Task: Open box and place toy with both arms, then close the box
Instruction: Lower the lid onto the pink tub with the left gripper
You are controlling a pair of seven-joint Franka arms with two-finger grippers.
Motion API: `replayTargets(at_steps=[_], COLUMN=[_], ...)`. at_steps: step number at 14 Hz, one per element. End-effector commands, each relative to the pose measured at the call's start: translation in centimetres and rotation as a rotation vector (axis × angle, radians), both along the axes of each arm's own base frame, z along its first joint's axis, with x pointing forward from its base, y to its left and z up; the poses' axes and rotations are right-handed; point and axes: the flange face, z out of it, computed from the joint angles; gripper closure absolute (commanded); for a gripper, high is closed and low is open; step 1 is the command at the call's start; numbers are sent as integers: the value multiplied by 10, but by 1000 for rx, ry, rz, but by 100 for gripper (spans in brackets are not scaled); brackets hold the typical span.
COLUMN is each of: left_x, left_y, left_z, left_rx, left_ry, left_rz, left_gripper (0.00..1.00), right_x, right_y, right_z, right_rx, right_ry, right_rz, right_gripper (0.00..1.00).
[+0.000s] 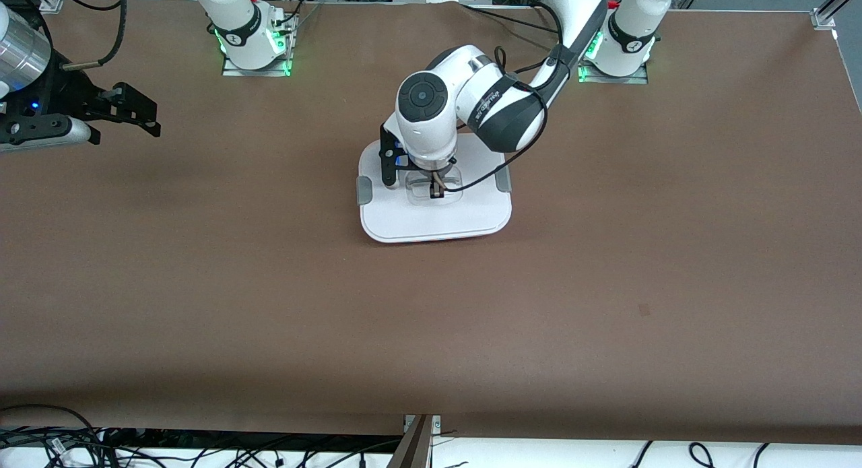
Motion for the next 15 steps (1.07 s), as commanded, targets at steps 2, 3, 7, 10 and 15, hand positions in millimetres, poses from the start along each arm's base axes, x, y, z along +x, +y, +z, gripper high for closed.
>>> replayTargets(at_steps=[2, 3, 7, 10, 15], left_x=[-5, -5, 17, 54, 112], left_y=[5, 4, 14, 47, 113], left_z=[-5, 0, 32, 47, 68], left_rx=[44, 36, -63, -117, -151], left_ry=[-7, -7, 8, 7, -23], left_rz=[-46, -28, 49, 138, 350], left_gripper=[95, 65, 0, 0, 0], right_x=[0, 0, 0, 0, 1], right_y=[-1, -1, -1, -1, -1], right_z=[4, 5, 4, 5, 5], right_rx=[-6, -6, -4, -4, -2], right_ry=[0, -1, 1, -1, -2], right_rz=[-11, -11, -14, -14, -13], right_gripper=[0, 0, 0, 0, 0])
